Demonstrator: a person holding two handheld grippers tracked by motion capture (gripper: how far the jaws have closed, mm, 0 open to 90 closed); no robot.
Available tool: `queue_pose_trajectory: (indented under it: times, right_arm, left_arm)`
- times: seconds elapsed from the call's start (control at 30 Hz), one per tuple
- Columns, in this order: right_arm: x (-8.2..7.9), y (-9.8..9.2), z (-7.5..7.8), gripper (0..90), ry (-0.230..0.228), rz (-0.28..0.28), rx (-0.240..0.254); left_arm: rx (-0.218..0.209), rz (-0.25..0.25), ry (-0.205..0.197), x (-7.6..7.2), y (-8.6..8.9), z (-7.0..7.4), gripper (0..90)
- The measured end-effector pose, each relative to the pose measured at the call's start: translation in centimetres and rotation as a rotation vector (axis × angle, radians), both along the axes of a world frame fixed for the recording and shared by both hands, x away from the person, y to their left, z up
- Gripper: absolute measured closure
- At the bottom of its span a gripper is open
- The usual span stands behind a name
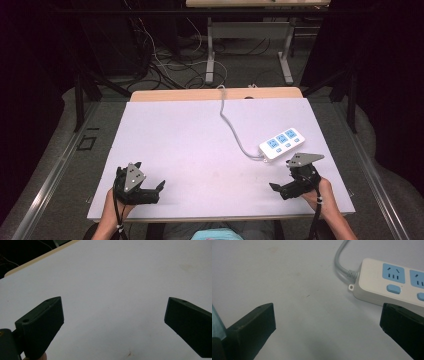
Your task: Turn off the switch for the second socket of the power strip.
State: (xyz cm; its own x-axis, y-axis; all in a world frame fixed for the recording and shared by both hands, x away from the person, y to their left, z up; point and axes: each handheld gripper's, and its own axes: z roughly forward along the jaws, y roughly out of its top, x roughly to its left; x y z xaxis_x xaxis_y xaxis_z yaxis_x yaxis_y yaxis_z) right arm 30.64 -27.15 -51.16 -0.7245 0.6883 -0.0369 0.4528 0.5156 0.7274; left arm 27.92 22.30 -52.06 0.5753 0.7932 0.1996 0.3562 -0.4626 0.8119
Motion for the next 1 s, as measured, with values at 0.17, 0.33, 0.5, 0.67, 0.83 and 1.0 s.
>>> queue_pose_trajectory:
  times: [0.17, 0.33, 0.5, 0.67, 0.83, 1.0]
  right_arm:
    - [-0.5, 0.0, -0.3, 0.0, 0.004, 0.006, -0.009]
    - [-0.9, 0.0, -0.7, 0.0, -0.016, 0.010, -0.009]
    - [-1.5, 0.1, -0.8, 0.0, -0.020, 0.017, -0.015]
    - [-1.8, 0.1, -1.0, 0.0, -0.031, 0.025, -0.023]
    - [-1.8, 0.1, -1.1, 0.0, -0.020, 0.020, -0.030]
    - [-1.9, 0.2, -1.2, 0.0, -0.020, 0.022, -0.033]
  left_arm:
    - [0.001, 0.001, -0.001, 0.0, 0.0, 0.0, 2.3]
    - [-0.001, 0.001, 0.001, 0.0, 0.0, 0.0, 2.3]
    - [0.001, -0.001, 0.001, 0.0, -0.1, 0.0, 2.3]
    - [0.002, 0.000, 0.002, 0.0, 0.0, 0.0, 2.3]
    - [0.004, 0.000, 0.001, 0.0, 0.0, 0.0, 2.3]
    - [0.002, -0.001, 0.002, 0.0, 0.0, 0.0, 2.3]
